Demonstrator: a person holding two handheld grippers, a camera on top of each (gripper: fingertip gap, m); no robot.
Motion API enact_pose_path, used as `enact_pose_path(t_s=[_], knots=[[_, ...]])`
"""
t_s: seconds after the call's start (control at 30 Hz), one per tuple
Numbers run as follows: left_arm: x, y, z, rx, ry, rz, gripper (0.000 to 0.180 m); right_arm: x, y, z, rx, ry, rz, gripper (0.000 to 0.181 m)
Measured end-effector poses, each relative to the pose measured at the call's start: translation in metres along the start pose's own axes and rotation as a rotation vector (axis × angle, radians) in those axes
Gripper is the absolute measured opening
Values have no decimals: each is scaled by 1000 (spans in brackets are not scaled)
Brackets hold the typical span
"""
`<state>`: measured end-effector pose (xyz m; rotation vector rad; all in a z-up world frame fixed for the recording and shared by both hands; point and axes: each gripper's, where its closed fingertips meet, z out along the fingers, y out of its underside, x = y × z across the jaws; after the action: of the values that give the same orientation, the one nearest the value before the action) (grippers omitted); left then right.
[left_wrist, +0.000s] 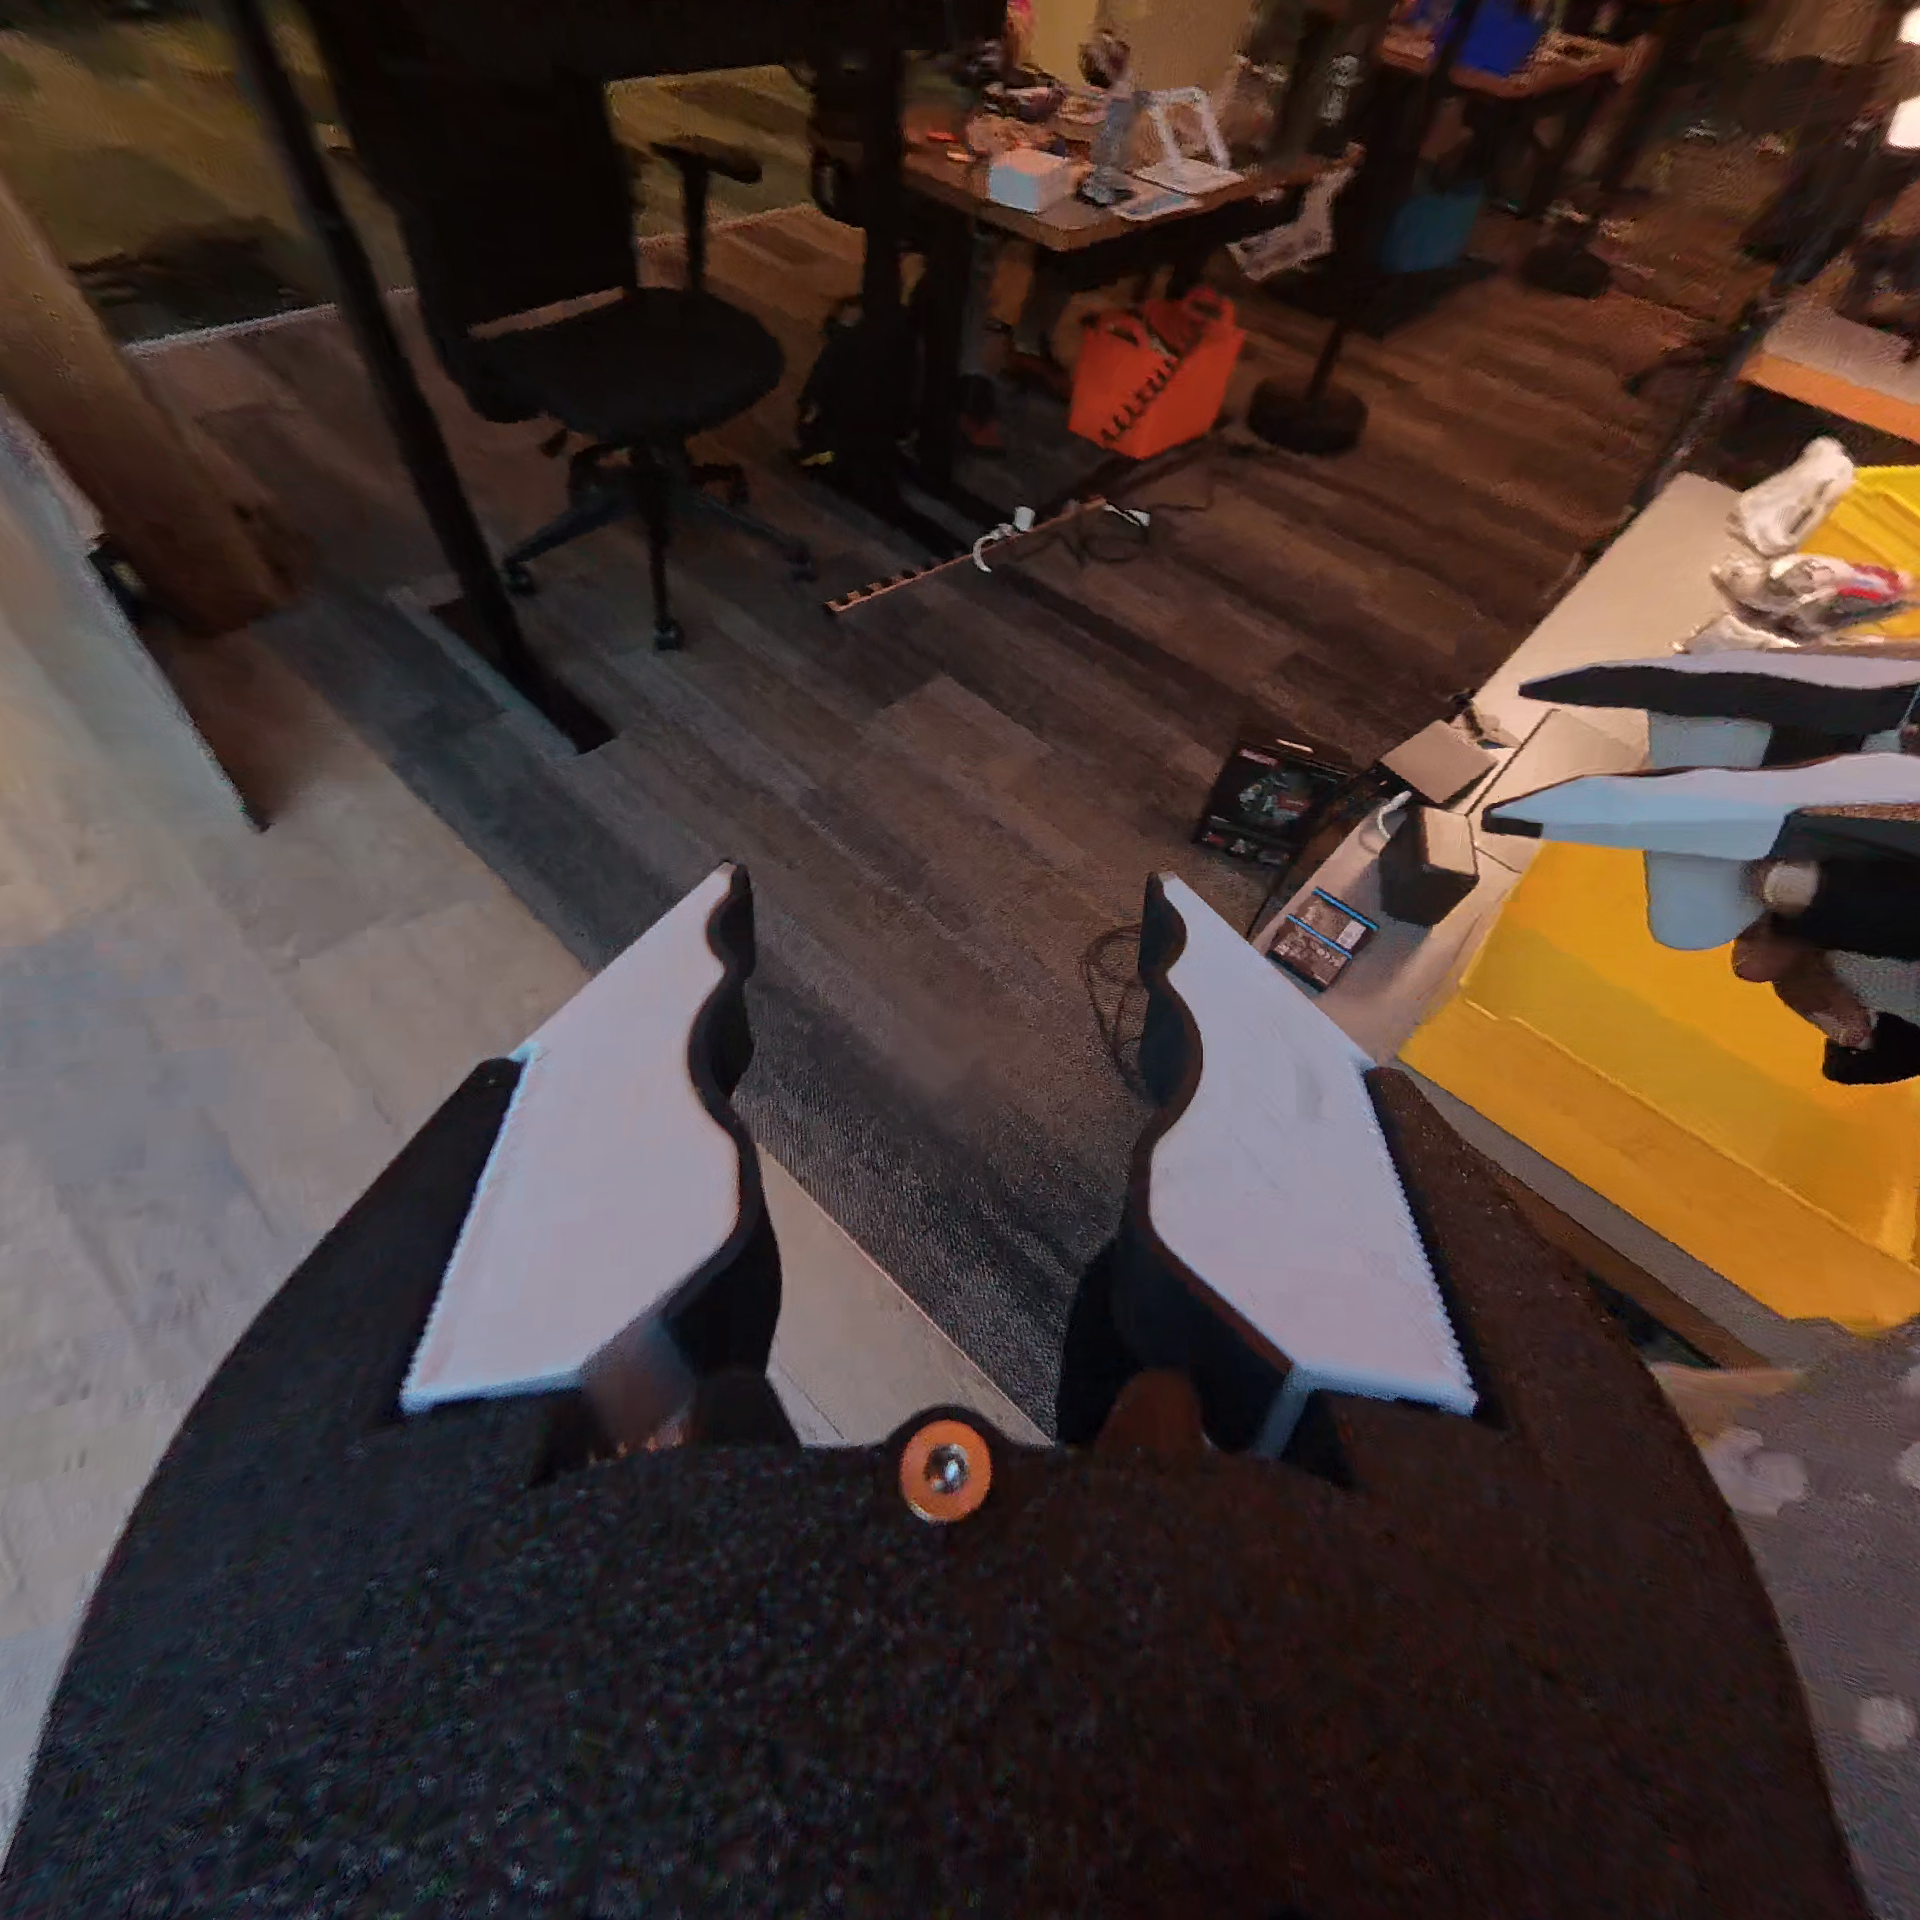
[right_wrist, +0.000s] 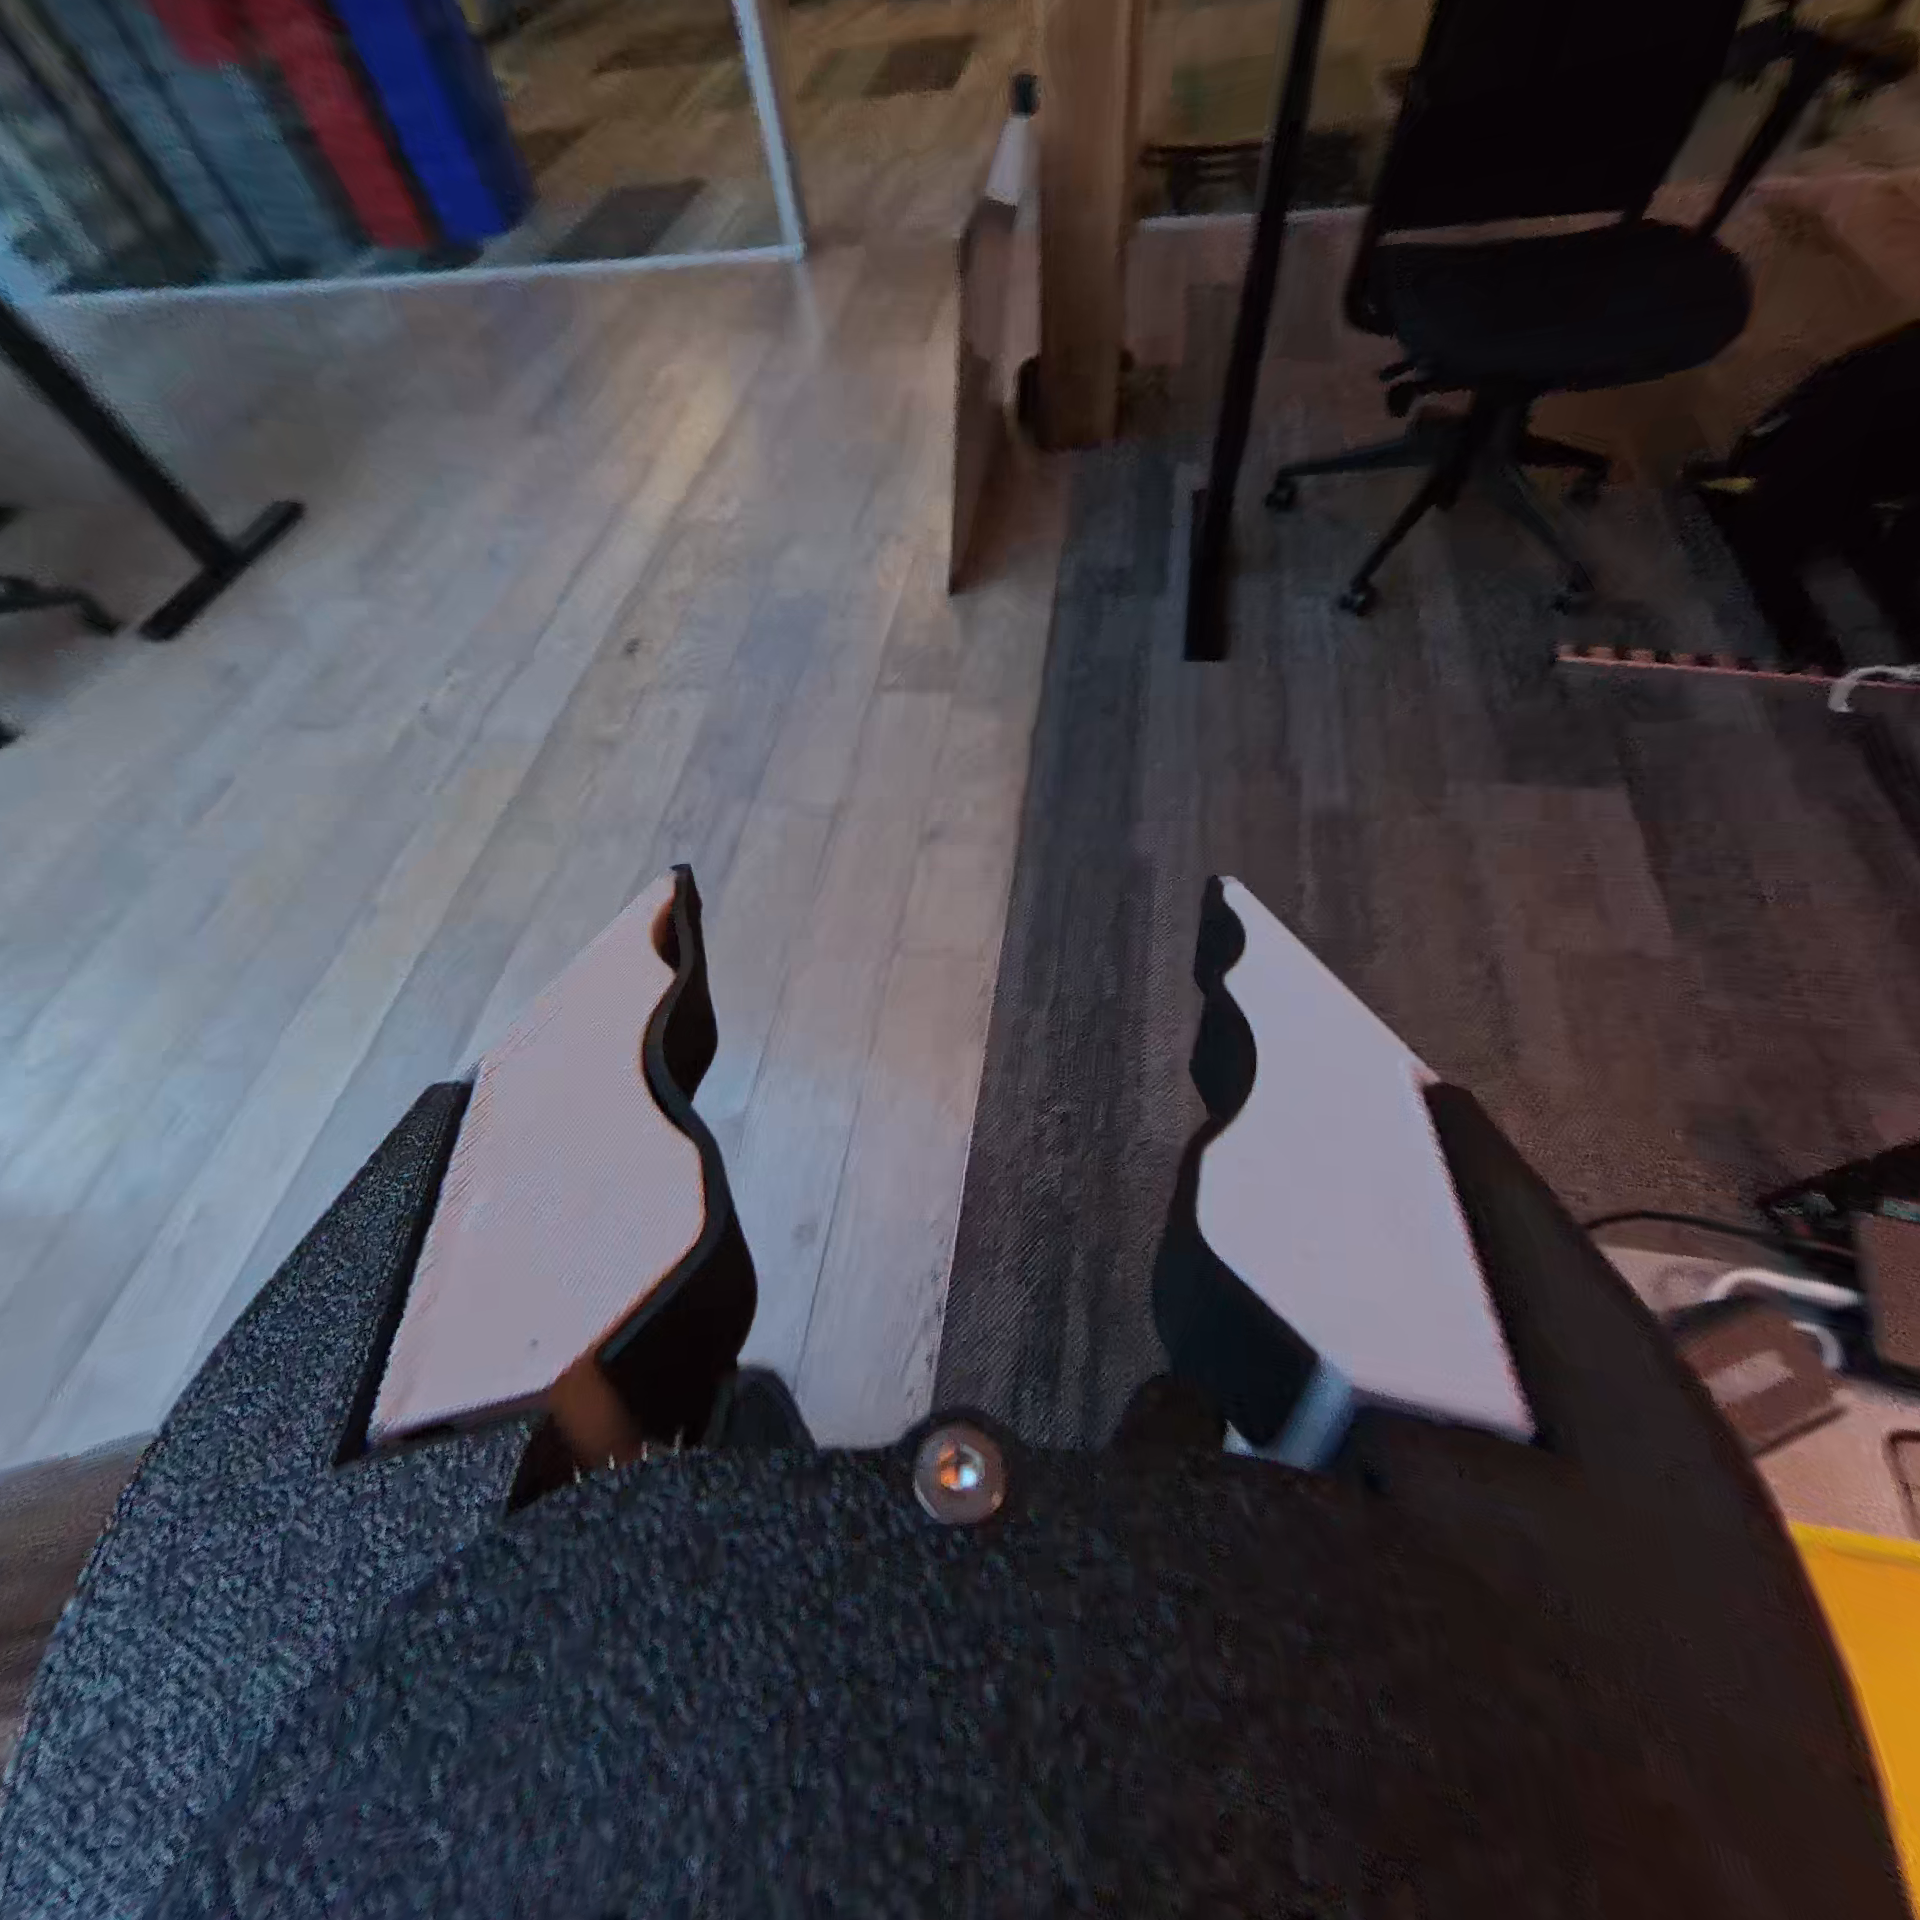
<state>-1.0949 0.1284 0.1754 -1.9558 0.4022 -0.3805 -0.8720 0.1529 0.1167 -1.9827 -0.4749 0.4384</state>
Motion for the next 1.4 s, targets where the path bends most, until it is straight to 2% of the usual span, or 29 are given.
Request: enact_pose_path(t_s=[0.17,0.37,0.47,0.57,0.63,0.77,0.97,1.07,1.3,1.4], knots=[[-30,-111,161,0,270,207,73,120,-39,28,24,299,139,95],[-6,-198,379,16,442,317,73,289,-2,102,40,519,316,96],[37,-217,487,-30,529,341,73,364,10,157,-4,539,347,97],[111,-223,574,-106,764,439,73,422,-10,175,-1,579,393,100],[159,-221,624,-153,913,549,74,452,-26,163,8,648,413,100],[258,-210,714,-234,1185,647,73,512,-33,131,-11,800,485,100],[386,-107,878,-350,1401,775,74,630,41,153,-146,968,596,101],[435,-5,985,-400,1435,852,76,690,100,192,-116,1027,732,101],[487,260,1191,-542,1436,1252,78,757,190,273,-36,1078,943,106],[505,351,1226,-663,1404,1292,91,753,226,296,-20,1078,1057,104]])
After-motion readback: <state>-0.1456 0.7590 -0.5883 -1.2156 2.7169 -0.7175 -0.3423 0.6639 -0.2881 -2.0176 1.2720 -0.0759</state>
